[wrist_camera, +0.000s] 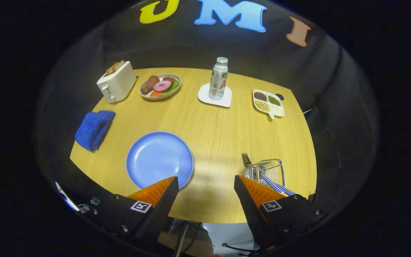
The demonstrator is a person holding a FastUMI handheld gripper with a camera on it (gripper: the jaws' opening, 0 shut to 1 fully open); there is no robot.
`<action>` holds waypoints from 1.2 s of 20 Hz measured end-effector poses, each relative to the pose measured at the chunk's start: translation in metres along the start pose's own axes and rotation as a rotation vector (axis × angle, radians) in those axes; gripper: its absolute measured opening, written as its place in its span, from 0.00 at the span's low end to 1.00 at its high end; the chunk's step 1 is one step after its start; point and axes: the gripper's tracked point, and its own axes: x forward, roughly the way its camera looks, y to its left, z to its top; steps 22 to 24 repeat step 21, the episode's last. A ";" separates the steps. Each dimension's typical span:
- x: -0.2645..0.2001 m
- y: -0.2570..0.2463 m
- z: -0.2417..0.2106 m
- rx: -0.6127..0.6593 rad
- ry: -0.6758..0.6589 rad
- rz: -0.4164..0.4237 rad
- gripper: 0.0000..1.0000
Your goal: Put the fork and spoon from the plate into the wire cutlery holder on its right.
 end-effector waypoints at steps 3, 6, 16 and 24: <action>-0.013 0.007 0.025 0.100 -0.198 -0.003 0.96; -0.043 0.001 0.065 0.199 -0.421 -0.029 0.96; -0.097 0.009 0.115 0.111 -0.776 -0.134 0.96; -0.109 0.026 0.111 0.032 -0.836 -0.198 0.95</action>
